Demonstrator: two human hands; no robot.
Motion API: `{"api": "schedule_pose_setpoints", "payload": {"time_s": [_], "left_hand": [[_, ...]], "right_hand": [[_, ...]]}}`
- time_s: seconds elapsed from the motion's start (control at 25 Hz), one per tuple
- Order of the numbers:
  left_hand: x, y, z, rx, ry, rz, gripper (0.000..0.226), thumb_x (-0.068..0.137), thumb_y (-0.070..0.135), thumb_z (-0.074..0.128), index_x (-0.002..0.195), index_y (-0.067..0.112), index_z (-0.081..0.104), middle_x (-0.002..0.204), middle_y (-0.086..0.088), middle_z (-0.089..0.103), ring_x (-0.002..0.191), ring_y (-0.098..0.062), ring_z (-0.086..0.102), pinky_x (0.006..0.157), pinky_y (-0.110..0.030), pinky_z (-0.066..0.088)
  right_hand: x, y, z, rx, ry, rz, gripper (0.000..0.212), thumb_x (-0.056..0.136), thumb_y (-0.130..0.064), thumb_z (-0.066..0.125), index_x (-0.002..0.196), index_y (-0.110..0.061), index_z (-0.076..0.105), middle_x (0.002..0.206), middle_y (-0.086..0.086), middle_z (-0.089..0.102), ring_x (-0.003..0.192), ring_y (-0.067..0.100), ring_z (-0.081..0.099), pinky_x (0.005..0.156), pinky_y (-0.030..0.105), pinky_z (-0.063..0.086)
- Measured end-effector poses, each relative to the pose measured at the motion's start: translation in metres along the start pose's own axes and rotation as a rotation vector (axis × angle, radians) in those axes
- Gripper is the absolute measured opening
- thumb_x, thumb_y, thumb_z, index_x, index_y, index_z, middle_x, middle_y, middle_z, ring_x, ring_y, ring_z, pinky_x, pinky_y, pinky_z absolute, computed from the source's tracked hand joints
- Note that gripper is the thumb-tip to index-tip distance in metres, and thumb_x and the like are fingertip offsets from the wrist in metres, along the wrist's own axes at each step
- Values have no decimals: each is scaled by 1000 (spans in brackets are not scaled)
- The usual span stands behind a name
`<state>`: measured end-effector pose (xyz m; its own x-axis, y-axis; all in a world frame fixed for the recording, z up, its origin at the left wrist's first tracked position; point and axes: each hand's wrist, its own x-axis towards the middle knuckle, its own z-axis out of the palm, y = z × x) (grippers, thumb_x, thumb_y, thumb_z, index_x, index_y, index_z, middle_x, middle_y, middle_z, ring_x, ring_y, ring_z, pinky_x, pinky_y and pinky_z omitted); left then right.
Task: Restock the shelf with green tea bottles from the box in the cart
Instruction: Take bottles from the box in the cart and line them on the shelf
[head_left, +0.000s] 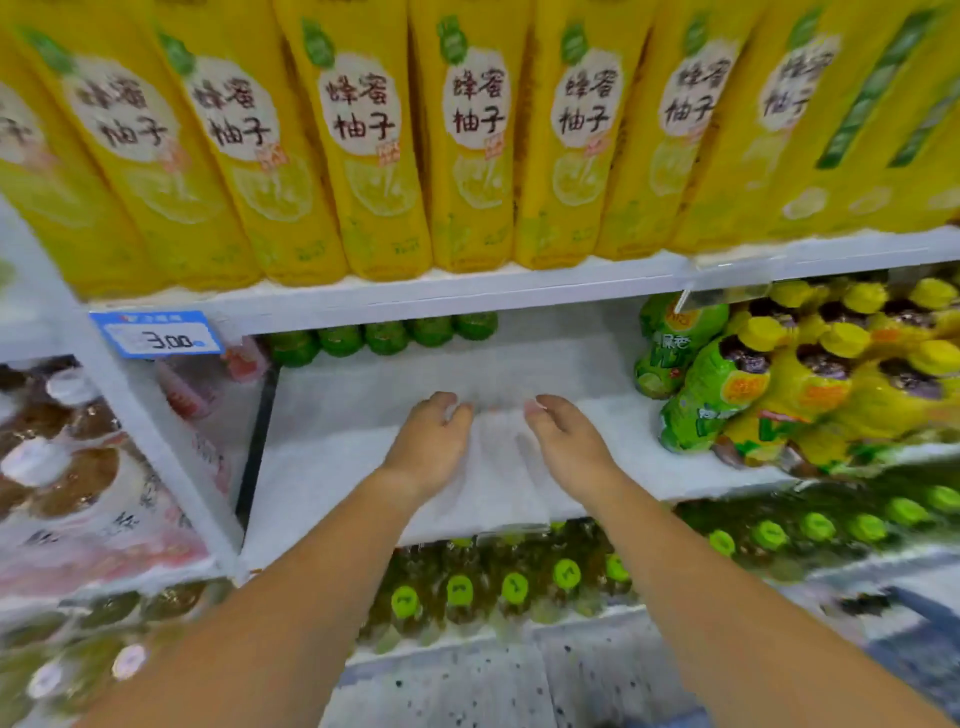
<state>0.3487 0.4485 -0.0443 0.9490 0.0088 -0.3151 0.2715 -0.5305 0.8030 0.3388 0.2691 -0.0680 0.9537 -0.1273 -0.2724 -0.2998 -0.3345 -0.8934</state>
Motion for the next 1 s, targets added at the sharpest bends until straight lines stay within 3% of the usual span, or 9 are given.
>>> {"api": "schedule_pose_setpoints", "payload": {"time_s": [0.12, 0.2, 0.36, 0.48, 0.56, 0.64, 0.72, 0.84, 1.0], "left_hand": [[-75, 18, 0, 11, -30, -39, 53, 102, 49, 40, 147, 20, 46, 152, 0, 45, 136, -21, 43, 115, -37, 33], [-122, 34, 0, 6, -141, -41, 55, 101, 53, 39, 146, 21, 46, 151, 1, 46, 134, -20, 45, 114, -40, 35], [-189, 59, 9, -35, -246, -14, 52, 102, 54, 38, 144, 24, 46, 144, 5, 49, 119, -12, 47, 92, -29, 41], [-256, 79, 32, 33, -448, 83, 40, 103, 51, 39, 135, 31, 51, 126, 11, 51, 110, -6, 49, 98, -32, 37], [-295, 87, 53, 72, -537, 158, 40, 104, 48, 40, 138, 30, 50, 133, 7, 54, 118, -11, 52, 100, -33, 37], [-325, 101, 85, 78, -590, 190, 51, 104, 46, 42, 149, 21, 41, 152, 3, 44, 137, -16, 43, 107, -32, 34], [-348, 116, 123, 81, -677, 202, 56, 103, 47, 44, 152, 20, 38, 156, 3, 40, 142, -17, 39, 112, -34, 33], [-376, 137, 191, 113, -809, 191, 60, 102, 52, 42, 153, 22, 35, 156, 2, 39, 141, -20, 40, 112, -42, 36], [-400, 154, 284, 196, -833, 155, 61, 102, 54, 38, 152, 19, 33, 147, -3, 48, 132, -23, 48, 106, -38, 39]], "right_hand": [[-87, -5, -30, 1, -23, 88, 47, 98, -51, 49, 139, -28, 50, 136, -3, 56, 109, 10, 52, 88, 25, 36], [-144, -6, -54, 4, -2, 125, 48, 99, -49, 47, 141, -27, 49, 138, -3, 55, 109, 8, 50, 87, 25, 35], [-229, -2, -93, 43, 52, 227, 50, 100, -48, 47, 145, -26, 46, 146, -4, 50, 116, 5, 46, 94, 28, 39], [-312, 1, -132, 64, 152, 314, 53, 101, -49, 46, 148, -26, 42, 150, -7, 44, 121, 3, 43, 98, 26, 36], [-359, 10, -157, 64, 228, 323, 54, 100, -48, 47, 149, -24, 42, 148, -8, 45, 123, 3, 45, 96, 20, 38], [-394, 18, -188, 84, 319, 366, 52, 100, -47, 48, 146, -23, 45, 145, -7, 50, 120, 7, 50, 89, 19, 38], [-418, 29, -217, 100, 400, 410, 49, 101, -46, 48, 143, -21, 48, 139, -6, 53, 116, 9, 52, 90, 23, 36], [-446, 58, -261, 109, 492, 432, 47, 100, -42, 50, 141, -18, 51, 133, -3, 56, 117, 7, 51, 94, 24, 35], [-469, 116, -332, 102, 475, 489, 50, 99, -47, 49, 142, -21, 49, 142, -2, 53, 117, 7, 50, 95, 27, 36]]}}
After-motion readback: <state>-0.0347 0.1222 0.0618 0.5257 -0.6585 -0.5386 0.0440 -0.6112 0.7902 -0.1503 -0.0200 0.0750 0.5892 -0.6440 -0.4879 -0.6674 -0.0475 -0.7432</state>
